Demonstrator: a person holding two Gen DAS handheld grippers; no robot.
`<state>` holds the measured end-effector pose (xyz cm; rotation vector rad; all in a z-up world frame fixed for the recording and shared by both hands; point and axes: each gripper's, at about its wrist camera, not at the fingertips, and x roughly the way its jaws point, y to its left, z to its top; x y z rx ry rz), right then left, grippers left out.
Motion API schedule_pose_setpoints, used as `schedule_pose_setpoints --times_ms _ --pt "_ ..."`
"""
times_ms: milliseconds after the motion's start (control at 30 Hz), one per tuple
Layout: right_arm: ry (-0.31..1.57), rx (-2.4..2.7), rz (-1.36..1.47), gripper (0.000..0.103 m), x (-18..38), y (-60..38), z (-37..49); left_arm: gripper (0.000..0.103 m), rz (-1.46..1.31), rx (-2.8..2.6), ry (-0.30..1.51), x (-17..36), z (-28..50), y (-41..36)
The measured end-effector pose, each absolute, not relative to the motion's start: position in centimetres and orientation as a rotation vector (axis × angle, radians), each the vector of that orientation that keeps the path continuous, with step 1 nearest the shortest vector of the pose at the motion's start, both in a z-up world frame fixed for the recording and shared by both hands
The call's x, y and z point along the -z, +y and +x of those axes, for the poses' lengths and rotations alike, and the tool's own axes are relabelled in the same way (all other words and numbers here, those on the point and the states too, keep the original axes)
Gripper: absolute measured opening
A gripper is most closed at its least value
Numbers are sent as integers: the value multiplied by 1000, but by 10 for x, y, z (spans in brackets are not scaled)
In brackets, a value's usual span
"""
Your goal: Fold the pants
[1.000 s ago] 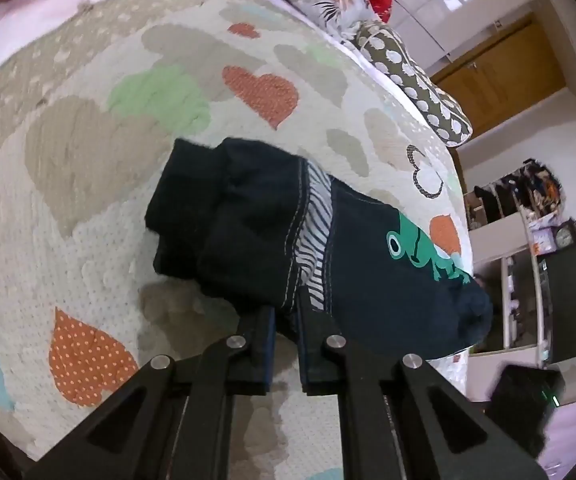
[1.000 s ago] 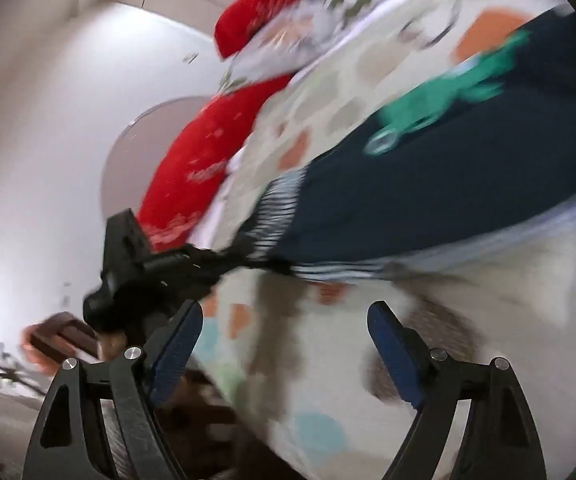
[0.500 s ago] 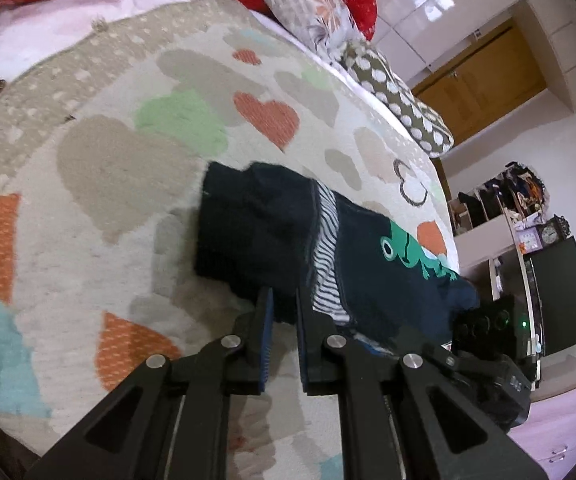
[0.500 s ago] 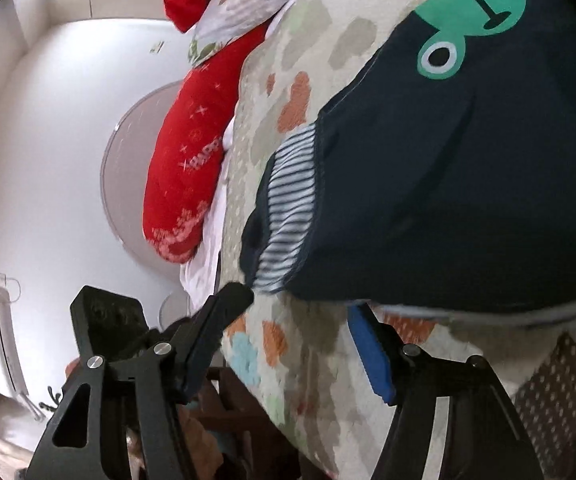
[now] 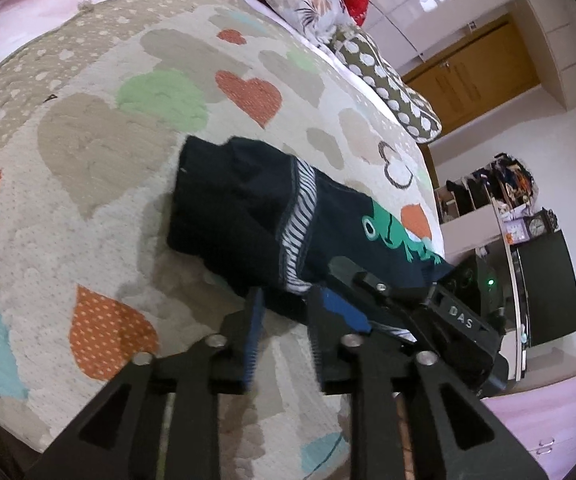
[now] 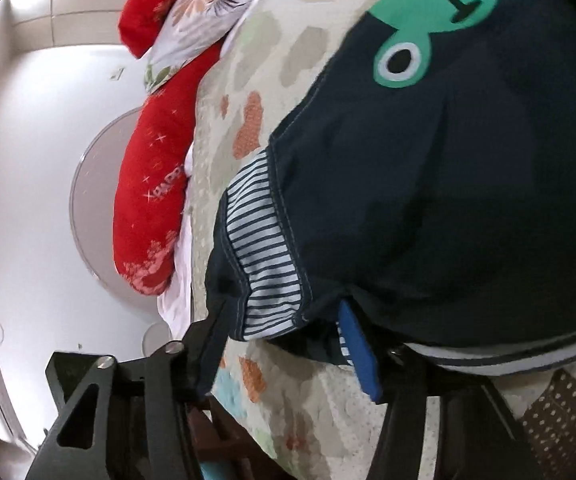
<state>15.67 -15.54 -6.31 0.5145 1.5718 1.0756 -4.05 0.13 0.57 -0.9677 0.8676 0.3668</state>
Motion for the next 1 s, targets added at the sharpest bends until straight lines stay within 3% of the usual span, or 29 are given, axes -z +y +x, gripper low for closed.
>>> schedule_pose_setpoints --times_ms 133,167,467,533,567,600,633,700,733,767,1000 --pt "1522 -1075 489 11 57 -160 158 31 -999 -343 877 6 -26 -5" --pt "1501 -1072 469 7 54 -160 158 32 -1011 -339 890 10 -20 -5" --pt "1360 -1126 396 3 17 -174 150 36 -1156 -303 920 40 12 0" --pt "1349 -1138 397 4 13 -180 148 21 -1185 -303 921 46 16 4" --pt "1364 -1151 405 5 13 -182 147 7 -1192 -303 923 47 17 5" --pt "1382 -1159 419 5 15 -182 147 5 -1190 -308 915 47 18 7" --pt "1413 -1166 445 7 20 -184 148 5 -1187 -318 906 46 17 7" --pt "1445 -1162 488 32 29 -188 149 4 -1176 -325 887 41 17 8" --pt "1463 -1146 521 62 35 -190 150 4 -1172 -325 881 40 17 9" --pt "1477 -1132 558 75 40 -193 151 4 -1169 -322 870 37 17 9" --pt "1535 -1073 681 74 64 -195 166 4 -1088 -300 791 6 11 3"
